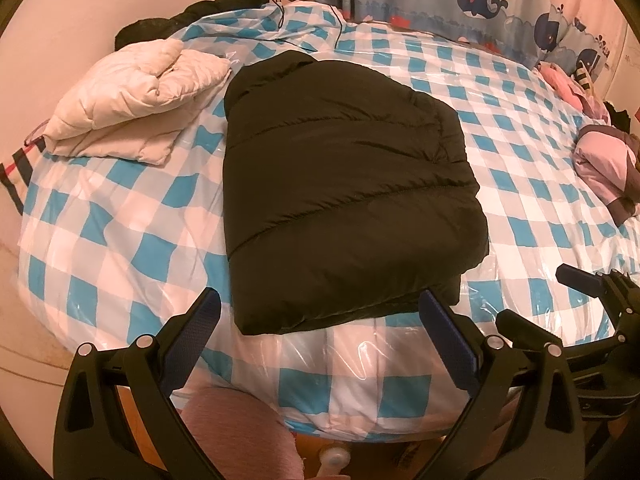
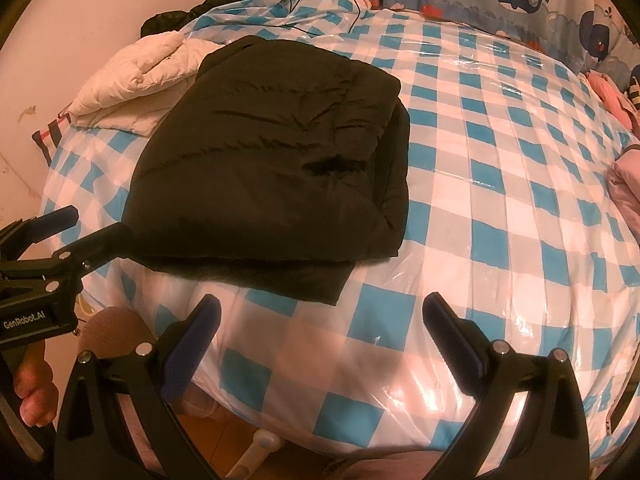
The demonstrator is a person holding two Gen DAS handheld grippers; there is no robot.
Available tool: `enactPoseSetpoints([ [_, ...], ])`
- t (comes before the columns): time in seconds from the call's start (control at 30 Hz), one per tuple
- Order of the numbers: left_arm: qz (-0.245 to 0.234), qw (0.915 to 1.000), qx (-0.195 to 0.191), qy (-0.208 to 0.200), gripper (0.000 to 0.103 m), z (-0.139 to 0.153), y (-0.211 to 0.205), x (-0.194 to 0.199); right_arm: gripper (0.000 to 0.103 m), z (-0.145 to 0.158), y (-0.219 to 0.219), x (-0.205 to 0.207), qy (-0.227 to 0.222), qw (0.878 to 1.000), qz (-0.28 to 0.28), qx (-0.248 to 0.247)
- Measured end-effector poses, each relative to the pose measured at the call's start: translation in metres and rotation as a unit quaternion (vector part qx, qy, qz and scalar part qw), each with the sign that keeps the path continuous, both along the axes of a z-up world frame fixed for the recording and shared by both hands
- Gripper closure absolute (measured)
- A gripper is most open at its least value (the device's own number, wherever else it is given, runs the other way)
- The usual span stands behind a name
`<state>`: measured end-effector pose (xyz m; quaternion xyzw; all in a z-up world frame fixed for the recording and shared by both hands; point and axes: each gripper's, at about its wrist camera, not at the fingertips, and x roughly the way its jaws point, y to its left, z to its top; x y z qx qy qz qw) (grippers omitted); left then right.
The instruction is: Fold large clothes
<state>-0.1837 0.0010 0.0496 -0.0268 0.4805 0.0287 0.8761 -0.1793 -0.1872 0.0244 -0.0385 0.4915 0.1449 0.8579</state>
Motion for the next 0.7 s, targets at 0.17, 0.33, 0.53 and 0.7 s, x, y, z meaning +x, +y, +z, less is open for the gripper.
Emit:
enactPoseSetpoints([
  [0.17,0.001,1.0,0.001,-0.003,0.008,-0.002,0.0,0.0,0.006,-0.003,-0.003,0.002,0.003,1.0,0.001,0.0],
  [0.33,0.006,0.9994,0.016,-0.032,0.008,0.005,-0.001,-0.006,0.006,-0.005,-0.006,0.002,0.005,1.0,-0.001,0.001],
  [0.53,0.007,0.997,0.051,-0.057,0.008,0.016,-0.007,-0.012,0.006,-0.006,-0.011,0.004,0.008,1.0,-0.001,0.002],
  [0.7,-0.01,0.9985,0.04,-0.036,0.008,0.01,-0.015,-0.009,0.006,-0.006,-0.01,0.004,0.008,1.0,-0.001,0.002],
])
